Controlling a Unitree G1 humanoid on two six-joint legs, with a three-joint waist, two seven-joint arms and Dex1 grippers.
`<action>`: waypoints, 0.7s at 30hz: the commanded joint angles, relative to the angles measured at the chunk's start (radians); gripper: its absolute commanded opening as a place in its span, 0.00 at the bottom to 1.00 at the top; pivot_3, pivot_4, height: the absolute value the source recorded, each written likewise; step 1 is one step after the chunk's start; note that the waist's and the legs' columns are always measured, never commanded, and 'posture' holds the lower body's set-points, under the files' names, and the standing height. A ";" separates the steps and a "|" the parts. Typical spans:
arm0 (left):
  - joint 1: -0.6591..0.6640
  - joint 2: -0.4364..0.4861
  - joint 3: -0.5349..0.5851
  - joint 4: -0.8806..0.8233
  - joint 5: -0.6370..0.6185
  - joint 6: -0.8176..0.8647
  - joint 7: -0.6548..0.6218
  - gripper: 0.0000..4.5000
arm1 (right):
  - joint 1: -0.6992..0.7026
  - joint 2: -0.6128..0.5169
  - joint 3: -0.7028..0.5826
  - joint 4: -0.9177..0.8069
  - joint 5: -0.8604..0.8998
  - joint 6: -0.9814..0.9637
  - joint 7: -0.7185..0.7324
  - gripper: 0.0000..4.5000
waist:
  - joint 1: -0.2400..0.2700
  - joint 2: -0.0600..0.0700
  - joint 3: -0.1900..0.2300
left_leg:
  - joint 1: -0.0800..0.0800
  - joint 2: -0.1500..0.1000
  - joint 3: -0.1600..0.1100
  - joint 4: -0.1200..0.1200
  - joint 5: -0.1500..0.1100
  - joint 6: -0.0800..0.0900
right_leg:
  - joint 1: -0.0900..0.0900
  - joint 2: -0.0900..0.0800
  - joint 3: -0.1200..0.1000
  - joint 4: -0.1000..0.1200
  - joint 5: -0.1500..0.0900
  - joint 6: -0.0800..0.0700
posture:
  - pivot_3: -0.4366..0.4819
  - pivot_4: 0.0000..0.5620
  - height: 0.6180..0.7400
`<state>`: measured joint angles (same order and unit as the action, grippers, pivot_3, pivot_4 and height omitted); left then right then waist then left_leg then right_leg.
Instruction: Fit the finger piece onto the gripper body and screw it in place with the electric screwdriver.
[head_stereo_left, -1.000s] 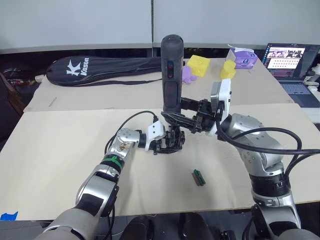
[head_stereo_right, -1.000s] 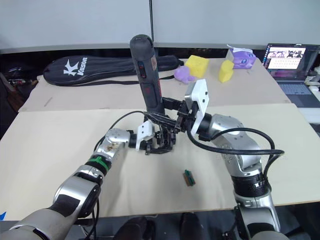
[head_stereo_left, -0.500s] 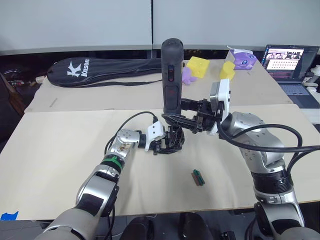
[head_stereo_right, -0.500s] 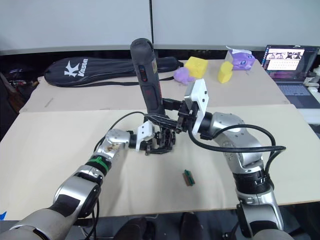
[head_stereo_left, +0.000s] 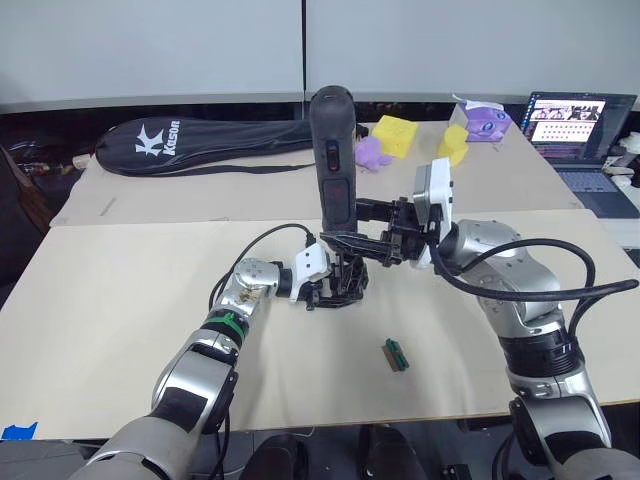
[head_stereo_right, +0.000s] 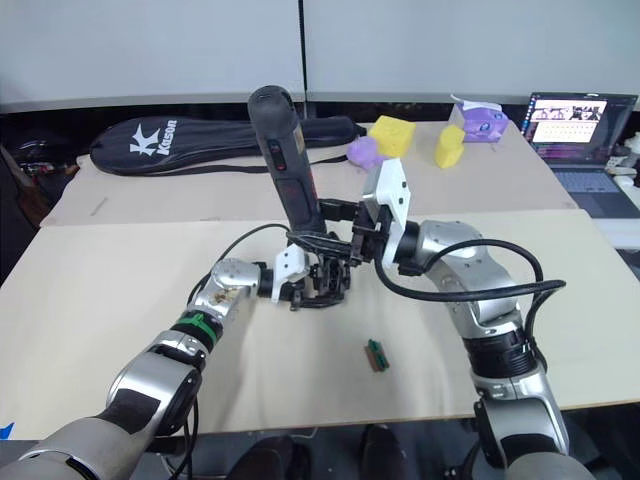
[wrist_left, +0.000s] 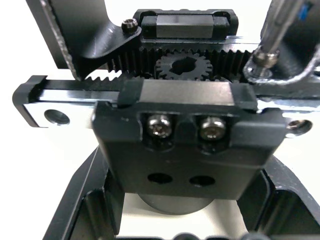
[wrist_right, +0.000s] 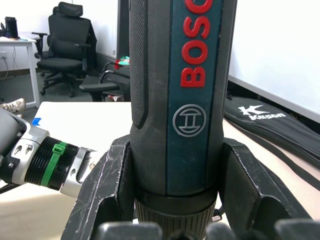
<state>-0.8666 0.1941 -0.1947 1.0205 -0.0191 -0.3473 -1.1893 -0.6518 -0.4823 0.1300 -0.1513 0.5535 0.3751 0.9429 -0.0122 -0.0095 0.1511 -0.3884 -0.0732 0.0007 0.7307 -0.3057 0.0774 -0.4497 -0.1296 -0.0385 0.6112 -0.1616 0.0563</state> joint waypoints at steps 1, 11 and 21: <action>-0.034 0.017 0.023 -0.014 -0.006 -0.023 -0.001 0.52 | 0.053 -0.039 0.044 0.116 -0.106 0.025 0.001 0.42 | 0.000 0.000 0.000 | 0.000 0.000 0.000 0.000 0.000 0.000 | 0.000 0.000 0.000 0.000 0.000 0.000 | 0.48 0.27 0.86; -0.035 0.017 0.024 -0.011 -0.006 -0.023 0.000 0.52 | 0.063 -0.041 -0.018 0.159 -0.053 0.027 -0.003 0.42 | 0.000 0.000 0.000 | 0.000 0.000 0.000 0.000 0.000 0.000 | 0.000 0.000 0.000 0.000 0.000 0.000 | 0.48 0.27 0.86; -0.039 0.018 0.023 -0.002 -0.005 -0.026 -0.004 0.52 | 0.069 -0.037 -0.007 0.210 -0.098 -0.005 0.010 0.42 | -0.001 0.000 -0.001 | 0.003 0.001 0.000 -0.001 0.000 0.000 | 0.003 0.000 0.000 0.000 0.000 0.000 | 0.48 0.27 0.86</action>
<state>-0.8711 0.1939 -0.1933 1.0380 -0.0188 -0.3469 -1.1844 -0.6388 -0.4791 0.0758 -0.0655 0.5827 0.3352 0.9805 -0.0128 -0.0098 0.1505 -0.3840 -0.0723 0.0003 0.7293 -0.3062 0.0778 -0.4455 -0.1298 -0.0380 0.6105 -0.1617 0.0561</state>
